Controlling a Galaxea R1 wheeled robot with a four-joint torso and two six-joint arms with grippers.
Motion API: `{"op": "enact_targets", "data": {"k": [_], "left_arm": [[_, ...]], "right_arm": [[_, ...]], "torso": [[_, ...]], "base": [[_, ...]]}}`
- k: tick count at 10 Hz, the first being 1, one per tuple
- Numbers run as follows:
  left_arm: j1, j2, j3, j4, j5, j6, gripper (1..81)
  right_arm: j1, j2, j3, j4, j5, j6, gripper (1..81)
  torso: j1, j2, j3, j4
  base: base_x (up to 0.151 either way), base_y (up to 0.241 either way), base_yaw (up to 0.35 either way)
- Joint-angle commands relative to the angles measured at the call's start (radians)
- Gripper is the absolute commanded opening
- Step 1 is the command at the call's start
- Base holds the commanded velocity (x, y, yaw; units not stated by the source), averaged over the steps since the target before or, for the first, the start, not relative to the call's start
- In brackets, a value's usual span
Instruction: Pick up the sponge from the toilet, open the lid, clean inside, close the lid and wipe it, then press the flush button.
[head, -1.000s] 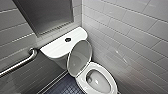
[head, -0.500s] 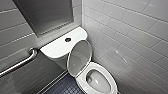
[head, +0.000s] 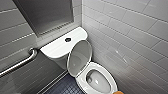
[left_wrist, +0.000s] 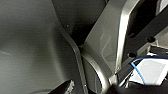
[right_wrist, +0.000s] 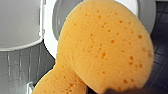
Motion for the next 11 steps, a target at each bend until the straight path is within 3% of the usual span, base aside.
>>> {"op": "enact_targets", "data": {"k": [1,2,3,4,6,7,8,11], "left_arm": [[0.021,0.005,0.018,0.001,0.091,0.004,81.1],[0.021,0.005,0.016,0.000,0.091,0.002,81.1],[0.021,0.004,0.016,0.000,0.091,0.002,81.1],[0.021,0.004,0.016,0.000,0.091,0.002,81.1],[0.021,0.005,0.012,0.000,0.091,0.002,81.1],[0.021,0.004,0.010,0.000,0.089,0.002,81.1],[0.021,0.004,0.010,-0.002,0.091,0.002,81.1],[0.021,0.002,0.000,-0.006,0.089,0.002,81.1]], "right_arm": [[0.151,-0.053,0.048,-0.028,-0.095,-0.005,1.0],[0.186,-0.036,0.040,-0.028,-0.118,0.003,1.0],[0.221,-0.018,0.032,-0.026,-0.139,0.005,1.0],[0.248,0.001,0.026,-0.026,-0.159,0.005,1.0],[0.300,0.042,-0.001,-0.026,-0.187,0.005,1.0],[0.333,0.067,-0.014,-0.026,-0.211,0.006,1.0],[0.370,0.096,-0.034,-0.014,-0.234,0.009,1.0],[0.470,0.285,-0.208,-0.002,-0.352,0.015,1.0]], "torso": [[0.000,0.000,0.000,0.034],[0.000,0.000,0.000,0.052],[0.000,0.000,0.000,0.117],[0.000,0.000,0.000,0.088],[0.000,0.000,0.000,0.125],[0.000,0.000,-0.025,0.131],[0.000,0.000,-0.002,0.115],[0.000,0.000,-0.011,0.124]], "base": [[0.000,0.000,0.000],[0.000,0.000,0.000],[0.000,0.000,0.000],[0.000,0.000,0.000],[0.000,0.000,0.000],[0.000,0.000,0.000],[0.000,0.000,0.000],[0.000,0.000,0.000]]}}
